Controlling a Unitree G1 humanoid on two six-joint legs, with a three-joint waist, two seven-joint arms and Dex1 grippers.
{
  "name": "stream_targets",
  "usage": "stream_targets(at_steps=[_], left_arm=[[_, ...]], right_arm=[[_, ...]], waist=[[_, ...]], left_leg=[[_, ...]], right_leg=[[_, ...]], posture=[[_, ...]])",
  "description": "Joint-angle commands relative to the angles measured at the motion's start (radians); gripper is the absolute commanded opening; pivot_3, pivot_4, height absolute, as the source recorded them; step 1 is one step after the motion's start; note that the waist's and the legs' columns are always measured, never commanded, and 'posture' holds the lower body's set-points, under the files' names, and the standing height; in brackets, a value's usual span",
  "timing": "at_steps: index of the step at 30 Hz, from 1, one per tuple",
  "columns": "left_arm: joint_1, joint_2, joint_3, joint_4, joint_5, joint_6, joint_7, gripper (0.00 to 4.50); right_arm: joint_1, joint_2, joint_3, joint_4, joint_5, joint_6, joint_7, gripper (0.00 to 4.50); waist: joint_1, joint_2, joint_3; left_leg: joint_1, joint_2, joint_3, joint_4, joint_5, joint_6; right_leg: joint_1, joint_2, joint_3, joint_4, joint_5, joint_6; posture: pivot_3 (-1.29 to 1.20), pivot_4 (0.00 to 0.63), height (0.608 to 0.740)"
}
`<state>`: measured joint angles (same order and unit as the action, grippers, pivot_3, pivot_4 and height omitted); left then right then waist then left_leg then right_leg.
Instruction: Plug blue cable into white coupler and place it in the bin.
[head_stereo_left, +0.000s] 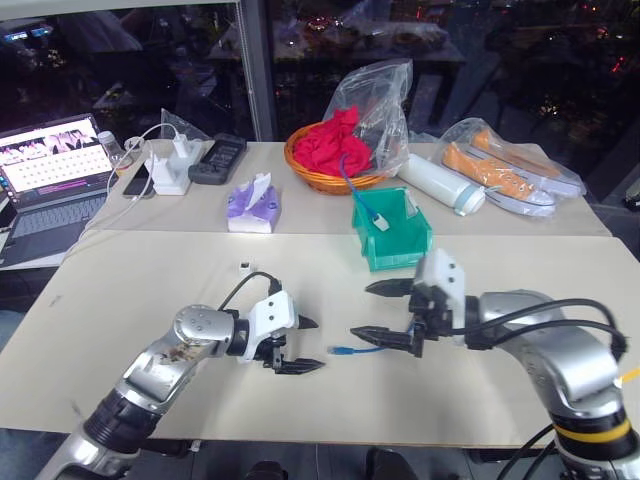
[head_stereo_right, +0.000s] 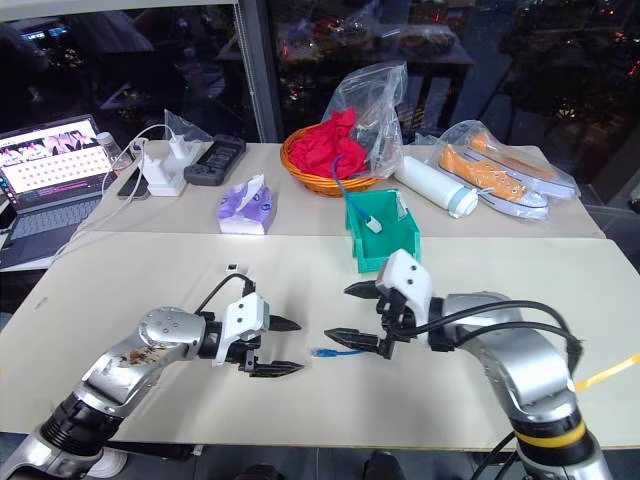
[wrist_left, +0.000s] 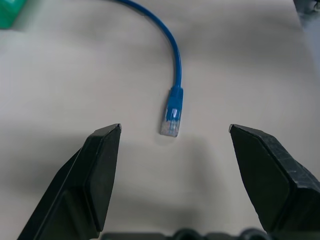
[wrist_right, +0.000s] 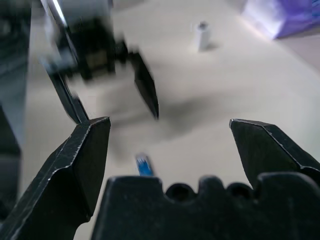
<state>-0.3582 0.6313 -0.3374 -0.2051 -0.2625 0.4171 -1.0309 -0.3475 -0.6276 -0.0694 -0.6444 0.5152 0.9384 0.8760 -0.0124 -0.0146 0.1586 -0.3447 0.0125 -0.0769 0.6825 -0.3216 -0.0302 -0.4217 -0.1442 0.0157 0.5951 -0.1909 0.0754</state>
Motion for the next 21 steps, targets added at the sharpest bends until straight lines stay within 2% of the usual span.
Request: stream_targets(at_steps=[1,7,10,18,21], left_arm=[[-0.016,-0.028,-0.014,0.048,0.039,-0.073,-0.002,3.74],[-0.018,-0.064,-0.047,0.107,0.090,-0.146,-0.024,3.74],[-0.012,-0.073,-0.050,0.150,0.106,-0.170,-0.029,3.04],[-0.009,-0.109,-0.067,0.225,0.133,-0.222,-0.048,0.06],[-0.018,-0.132,-0.046,0.229,0.110,-0.215,-0.046,0.05]], right_arm=[[0.019,0.010,-0.061,-0.101,0.079,0.086,-0.088,4.46],[0.026,0.021,-0.115,-0.157,0.145,0.157,-0.217,4.46],[0.019,0.001,-0.145,-0.172,0.169,0.179,-0.254,4.50],[0.011,-0.028,-0.187,-0.209,0.244,0.236,-0.340,4.50],[0.018,-0.031,-0.219,-0.209,0.282,0.279,-0.382,4.50]], waist=[[-0.001,0.000,0.000],[-0.002,0.000,0.000],[-0.001,0.000,0.000],[-0.001,0.000,0.000],[0.001,0.000,0.000]], left_leg=[[0.000,0.000,0.000,0.000,0.000,0.000],[0.000,0.000,0.000,0.000,0.000,0.000],[0.000,0.000,0.000,0.001,0.000,0.000],[0.001,0.000,0.000,0.001,0.000,0.000],[0.001,0.000,0.000,0.001,0.000,0.000]], right_leg=[[0.000,0.000,0.000,0.000,0.000,0.000],[0.000,0.000,0.000,0.000,0.000,0.000],[0.000,0.000,0.000,0.000,0.000,0.000],[0.001,0.000,0.000,0.000,0.000,0.000],[0.002,0.000,0.000,0.000,0.000,0.000]], posture=[[0.00,0.150,0.740],[0.00,0.150,0.740],[0.00,0.150,0.740],[0.00,0.150,0.740],[0.00,0.150,0.740]])
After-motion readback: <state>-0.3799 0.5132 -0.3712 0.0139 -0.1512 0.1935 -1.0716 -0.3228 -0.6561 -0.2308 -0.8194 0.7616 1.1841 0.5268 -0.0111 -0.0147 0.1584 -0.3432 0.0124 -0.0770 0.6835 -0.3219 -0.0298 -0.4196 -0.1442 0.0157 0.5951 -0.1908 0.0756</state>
